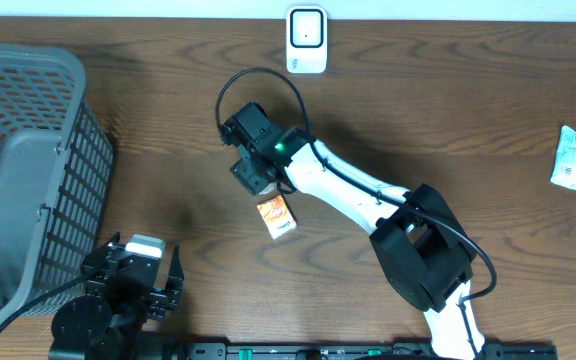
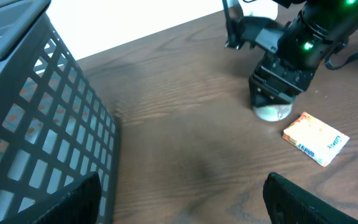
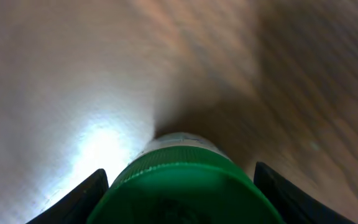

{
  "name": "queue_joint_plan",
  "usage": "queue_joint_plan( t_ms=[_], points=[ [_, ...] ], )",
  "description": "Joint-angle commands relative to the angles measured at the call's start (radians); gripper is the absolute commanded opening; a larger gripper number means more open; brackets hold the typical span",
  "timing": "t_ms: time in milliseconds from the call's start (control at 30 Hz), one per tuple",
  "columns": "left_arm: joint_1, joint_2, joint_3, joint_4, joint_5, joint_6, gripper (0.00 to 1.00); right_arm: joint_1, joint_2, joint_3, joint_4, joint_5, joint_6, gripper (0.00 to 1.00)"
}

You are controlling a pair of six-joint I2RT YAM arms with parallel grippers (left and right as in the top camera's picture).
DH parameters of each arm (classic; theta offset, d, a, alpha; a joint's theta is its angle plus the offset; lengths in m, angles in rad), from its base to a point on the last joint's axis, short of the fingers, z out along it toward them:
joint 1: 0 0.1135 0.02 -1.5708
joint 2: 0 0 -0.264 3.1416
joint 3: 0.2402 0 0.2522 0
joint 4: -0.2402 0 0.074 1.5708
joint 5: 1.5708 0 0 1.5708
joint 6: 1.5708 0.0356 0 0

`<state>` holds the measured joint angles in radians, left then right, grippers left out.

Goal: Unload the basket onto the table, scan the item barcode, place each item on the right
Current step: 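Lift the jar and carry it up to the scanner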

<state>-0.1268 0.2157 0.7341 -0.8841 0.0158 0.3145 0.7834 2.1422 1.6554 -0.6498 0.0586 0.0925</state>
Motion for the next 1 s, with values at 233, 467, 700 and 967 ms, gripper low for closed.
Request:
queue_joint_plan(
  t_ms=[233,467,700,967],
  points=[
    [0.004,-0.002,0.002,0.002,-0.008,0.005,0.84,-0.001,-0.010,0.085,-0.077,0.232,0.775,0.60],
    [0.004,-0.002,0.002,0.002,-0.008,0.005,0.84,-0.002,-0.010,0.084,-0.087,0.252,0.853,0.99],
    [0.004,-0.002,0.002,0.002,-0.008,0.005,0.84,-0.003,-0.010,0.086,-0.170,0.065,0.417,0.99],
    [0.004,-0.002,0.002,0.002,-0.008,0.005,0.84,0.009,-0.010,0.090,-0.226,0.018,-0.208,0.99]
  ],
)
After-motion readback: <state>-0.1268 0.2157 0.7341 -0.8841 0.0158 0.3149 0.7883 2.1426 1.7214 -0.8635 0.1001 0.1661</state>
